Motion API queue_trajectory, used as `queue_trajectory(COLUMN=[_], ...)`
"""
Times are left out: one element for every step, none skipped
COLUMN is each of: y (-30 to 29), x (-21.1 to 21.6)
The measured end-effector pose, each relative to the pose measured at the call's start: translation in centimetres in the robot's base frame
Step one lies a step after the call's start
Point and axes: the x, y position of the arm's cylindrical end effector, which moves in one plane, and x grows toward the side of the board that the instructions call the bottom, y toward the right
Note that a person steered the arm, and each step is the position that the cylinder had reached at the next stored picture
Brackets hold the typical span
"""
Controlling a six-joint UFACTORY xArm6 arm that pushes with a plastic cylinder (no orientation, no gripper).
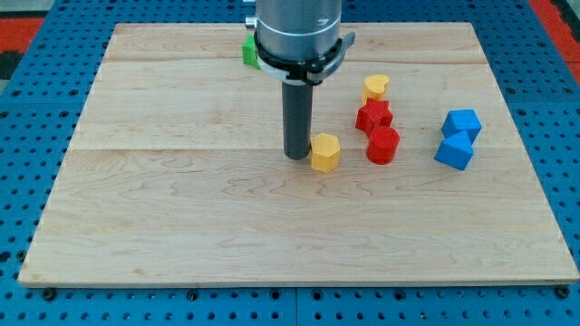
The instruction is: Push the hexagon towards the bottom right side of the board
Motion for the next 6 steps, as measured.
queue_trajectory(y=[0.4, 3.1, 6.1, 9.0, 6.5, 8.4], x=[-2.9, 2.4, 7.9, 10.4, 6.8, 5.0])
